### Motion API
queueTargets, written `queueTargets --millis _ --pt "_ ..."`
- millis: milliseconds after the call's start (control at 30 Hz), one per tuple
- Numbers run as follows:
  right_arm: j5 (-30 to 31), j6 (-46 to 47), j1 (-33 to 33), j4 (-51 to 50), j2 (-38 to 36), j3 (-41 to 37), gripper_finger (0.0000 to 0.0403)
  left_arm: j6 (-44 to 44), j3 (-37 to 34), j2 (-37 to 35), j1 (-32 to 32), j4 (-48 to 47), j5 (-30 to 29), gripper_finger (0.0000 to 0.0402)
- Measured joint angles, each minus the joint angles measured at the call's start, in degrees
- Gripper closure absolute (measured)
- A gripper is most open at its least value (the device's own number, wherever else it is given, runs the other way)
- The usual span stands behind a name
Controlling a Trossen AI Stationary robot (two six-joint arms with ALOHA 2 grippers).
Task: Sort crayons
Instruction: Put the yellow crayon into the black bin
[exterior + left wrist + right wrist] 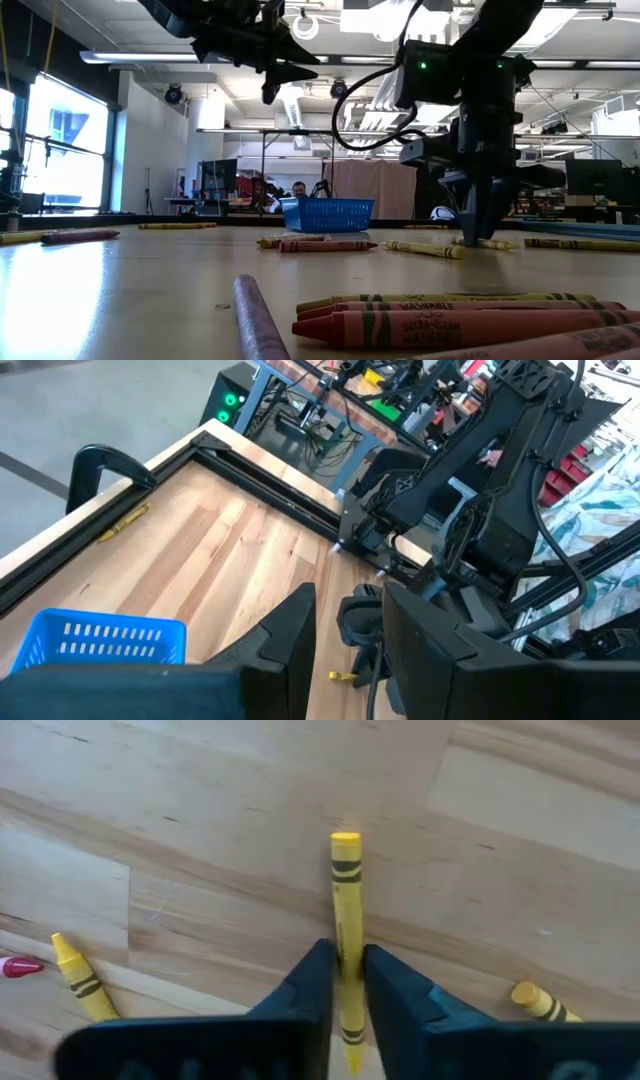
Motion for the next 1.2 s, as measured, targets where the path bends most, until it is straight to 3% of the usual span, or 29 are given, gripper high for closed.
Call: queueTargets --millis 100,300,500,600,700,933,1200 --pt "-1.0 0.0 0.0 0.0 0.0 0.0 0.0393 0.0 0.0 0.0 0.0 0.0 0.0 0.0298" --pt "-4.7 -1.0 -0.4 -1.3 -2.0 1.1 0.0384 0.1 0.0 0.0 0.0 0.0 0.0 0.0298" --pt "-6.5 -4.1 0.8 -3.7 -8.4 6.4 0.0397 0.1 0.0 0.0 0.0 0.0 0.8 0.0298" --pt "-10.6 -3.9 3.4 -4.2 -11.8 9.7 0.0392 0.1 0.0 0.0 0.0 0.0 3.3 0.0298" --pt "-13.4 -1.4 7.5 -6.2 -13.8 11.9 0.0388 0.1 0.0 0.0 0.0 0.0 4.6 0.0298" --pt "-11.9 10.0 23.6 -6.2 -14.6 13.8 0.0388 3.1 0.0 0.0 0.0 -1.3 5.0 0.0298" --pt "-11.9 38.0 43.4 -8.7 -13.9 13.7 0.0387 5.5 0.0 0.0 0.0 -2.0 5.0 0.0298"
